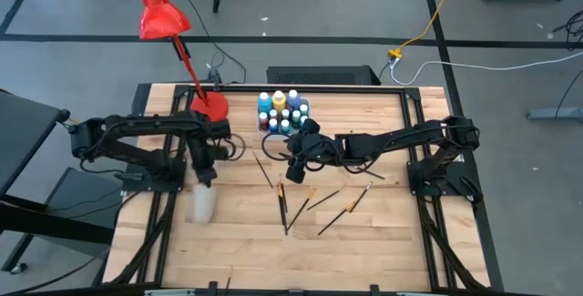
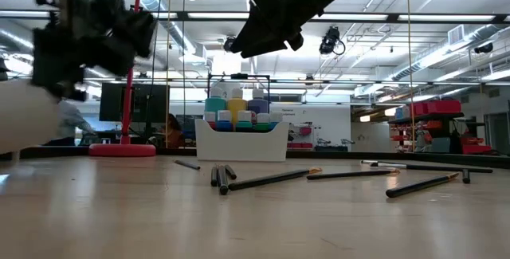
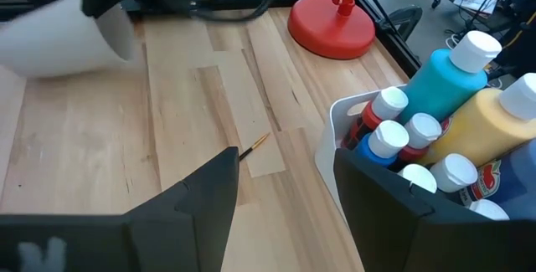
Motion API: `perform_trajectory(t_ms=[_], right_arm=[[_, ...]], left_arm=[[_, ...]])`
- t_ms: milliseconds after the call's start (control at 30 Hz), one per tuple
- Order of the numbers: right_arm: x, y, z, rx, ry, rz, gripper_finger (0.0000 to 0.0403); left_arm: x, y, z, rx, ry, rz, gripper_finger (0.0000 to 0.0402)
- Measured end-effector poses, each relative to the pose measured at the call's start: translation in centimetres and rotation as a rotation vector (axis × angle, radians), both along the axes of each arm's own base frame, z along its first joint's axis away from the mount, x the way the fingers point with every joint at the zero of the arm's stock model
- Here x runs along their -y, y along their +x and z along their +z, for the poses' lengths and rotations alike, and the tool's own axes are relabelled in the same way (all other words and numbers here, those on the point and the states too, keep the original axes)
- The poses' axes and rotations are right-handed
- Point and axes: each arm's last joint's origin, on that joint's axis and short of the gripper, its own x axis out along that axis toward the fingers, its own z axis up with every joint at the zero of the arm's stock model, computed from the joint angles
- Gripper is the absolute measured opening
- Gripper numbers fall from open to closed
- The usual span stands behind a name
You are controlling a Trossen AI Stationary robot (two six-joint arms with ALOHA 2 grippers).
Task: Pick & Place Paint Supplies
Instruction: Prepare the white cup
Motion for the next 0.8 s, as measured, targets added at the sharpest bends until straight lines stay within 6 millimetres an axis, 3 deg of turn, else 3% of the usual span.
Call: perform_trajectory(t_ms=[233, 400, 500, 600, 800], right_arm=[[0.0, 0.0, 0.0, -0.001, -0.001, 0.000, 0.0204], [0.0, 0.0, 0.0, -0.001, -0.001, 0.000, 0.0204], [0.0, 0.0, 0.0, -0.001, -0.001, 0.000, 0.0204], [0.0, 0.0, 0.0, -0.004, -0.001, 0.000, 0.0204], [0.0, -0.1, -0.2, -0.020, -0.001, 0.000, 0.0204]], left_arm=[[-1.3, 2.8, 7.3, 0.193, 0.242, -0.035, 0.0004], [-1.1, 3.4, 11.3, 0.187, 0.566, -0.066, 0.0004], [-0.9, 3.8, 11.5, 0.162, 0.721, -0.043, 0.0004], [-0.3, 4.5, 10.5, 0.173, 0.843, -0.023, 0.0004], [1.1, 5.2, 7.7, 0.222, 0.867, -0.145, 0.0004]])
